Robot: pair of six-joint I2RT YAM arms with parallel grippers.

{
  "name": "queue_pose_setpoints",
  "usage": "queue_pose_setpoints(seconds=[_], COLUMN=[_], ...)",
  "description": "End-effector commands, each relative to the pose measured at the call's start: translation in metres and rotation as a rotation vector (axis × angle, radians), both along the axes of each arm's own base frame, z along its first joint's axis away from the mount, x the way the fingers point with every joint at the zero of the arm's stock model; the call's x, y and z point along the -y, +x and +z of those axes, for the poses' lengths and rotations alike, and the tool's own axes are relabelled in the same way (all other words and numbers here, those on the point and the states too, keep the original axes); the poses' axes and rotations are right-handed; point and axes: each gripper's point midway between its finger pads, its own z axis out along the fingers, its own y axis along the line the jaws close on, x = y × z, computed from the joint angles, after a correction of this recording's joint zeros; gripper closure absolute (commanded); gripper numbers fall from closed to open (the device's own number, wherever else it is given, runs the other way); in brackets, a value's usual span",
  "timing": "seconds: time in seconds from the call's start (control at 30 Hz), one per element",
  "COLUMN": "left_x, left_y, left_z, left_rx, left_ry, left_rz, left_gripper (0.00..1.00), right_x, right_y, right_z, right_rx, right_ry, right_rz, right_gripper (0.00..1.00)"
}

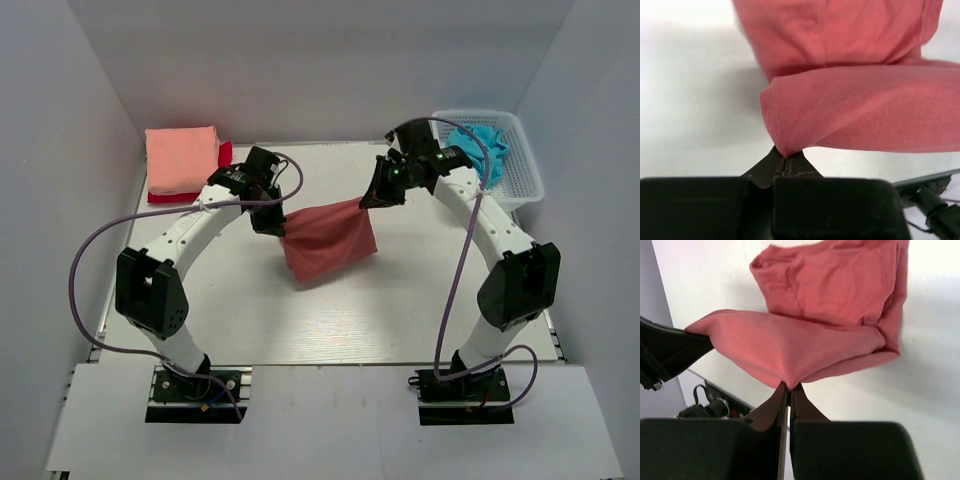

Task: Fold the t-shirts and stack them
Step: Fold the long partially folded tshirt into a neat square

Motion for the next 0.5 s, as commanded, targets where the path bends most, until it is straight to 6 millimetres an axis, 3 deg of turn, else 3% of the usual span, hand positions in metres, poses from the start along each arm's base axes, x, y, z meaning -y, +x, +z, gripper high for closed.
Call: queue_pose_setpoints(seconds=[0.0, 0.07, 0.1, 0.13, 0.43, 0.47], left_x=[0.000, -0.003, -0.002, -0.004, -0.016, -0.017], left_y=[0.027, 0.043, 0.044, 0.052, 0.084, 0.090], left_z=[0.013, 0.012, 0.010, 0.014, -0.002, -0.012], left_rx=[0.074, 0.082, 0.073, 0.084, 0.044, 0.023], left_ry=[-0.025, -0.027, -0.024, -0.028, -0.026, -0.021], left_rz=[0.028, 0.050, 0.051, 0.061, 0.112, 0.110], left_gripper=[1.00, 1.00, 1.00, 1.00, 1.00, 0.93], right_x=[-0.002, -0.005, -0.005, -0.007, -0.024, -0.025], right_y=[0.032, 0.045, 0.050, 0.057, 0.105, 0.112], right_z=[0.015, 0.011, -0.001, 0.008, -0.025, -0.033], right_rx=[0.088, 0.090, 0.073, 0.094, 0.127, 0.120], right_ry=[0.030, 0.038, 0.026, 0.037, 0.026, 0.023], right_rz=[-0.044, -0.052, -0.051, -0.054, -0.018, -0.021], right_gripper=[1.00, 1.00, 1.00, 1.00, 1.00, 1.00])
